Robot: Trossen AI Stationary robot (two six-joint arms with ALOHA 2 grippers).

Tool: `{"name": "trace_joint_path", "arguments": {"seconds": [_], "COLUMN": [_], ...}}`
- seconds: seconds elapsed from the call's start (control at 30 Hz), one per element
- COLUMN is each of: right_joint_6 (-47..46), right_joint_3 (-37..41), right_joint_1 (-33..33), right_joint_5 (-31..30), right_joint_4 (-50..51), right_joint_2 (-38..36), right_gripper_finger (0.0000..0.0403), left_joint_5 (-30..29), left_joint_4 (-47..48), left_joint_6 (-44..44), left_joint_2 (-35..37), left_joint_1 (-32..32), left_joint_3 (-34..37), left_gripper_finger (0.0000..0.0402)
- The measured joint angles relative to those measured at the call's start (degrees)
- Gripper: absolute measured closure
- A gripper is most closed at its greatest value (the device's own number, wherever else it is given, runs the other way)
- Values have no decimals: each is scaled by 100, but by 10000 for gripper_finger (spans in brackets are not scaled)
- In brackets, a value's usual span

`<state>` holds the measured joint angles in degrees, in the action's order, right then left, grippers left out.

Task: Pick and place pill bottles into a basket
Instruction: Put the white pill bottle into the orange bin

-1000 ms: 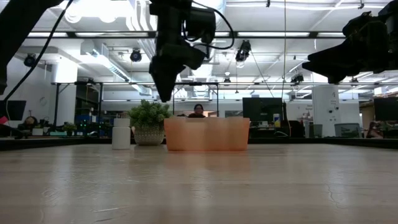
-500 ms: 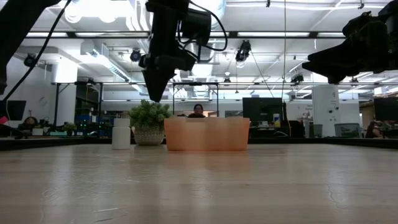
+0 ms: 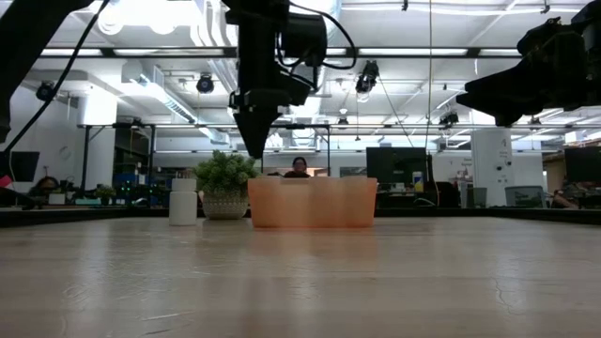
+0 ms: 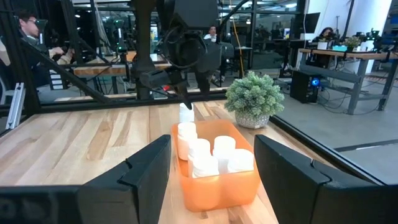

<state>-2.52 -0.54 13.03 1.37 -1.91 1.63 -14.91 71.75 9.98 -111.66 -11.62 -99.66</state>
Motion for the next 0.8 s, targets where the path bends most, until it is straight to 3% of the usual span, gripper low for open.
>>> {"name": "trace_joint_path", "arguments": {"seconds": [0.17,0.3,0.8], "right_joint_6": [0,0,0], "right_joint_3": [0,0,0], "right_joint_1": [0,1,1], "right_joint_5": [0,0,2], "right_joint_4": [0,0,0], "right_joint_2": [0,0,2], "right_gripper_finger": [184,184,184], "left_joint_5": [109,273,517], "left_joint_4": [-321,-212,-2], "left_joint_6": [-108,598,754], "left_joint_2": [0,0,-4], "left_joint_1": [0,0,2], "left_joint_3": [59,68,358], "left_gripper_finger": [223,223,223]}}
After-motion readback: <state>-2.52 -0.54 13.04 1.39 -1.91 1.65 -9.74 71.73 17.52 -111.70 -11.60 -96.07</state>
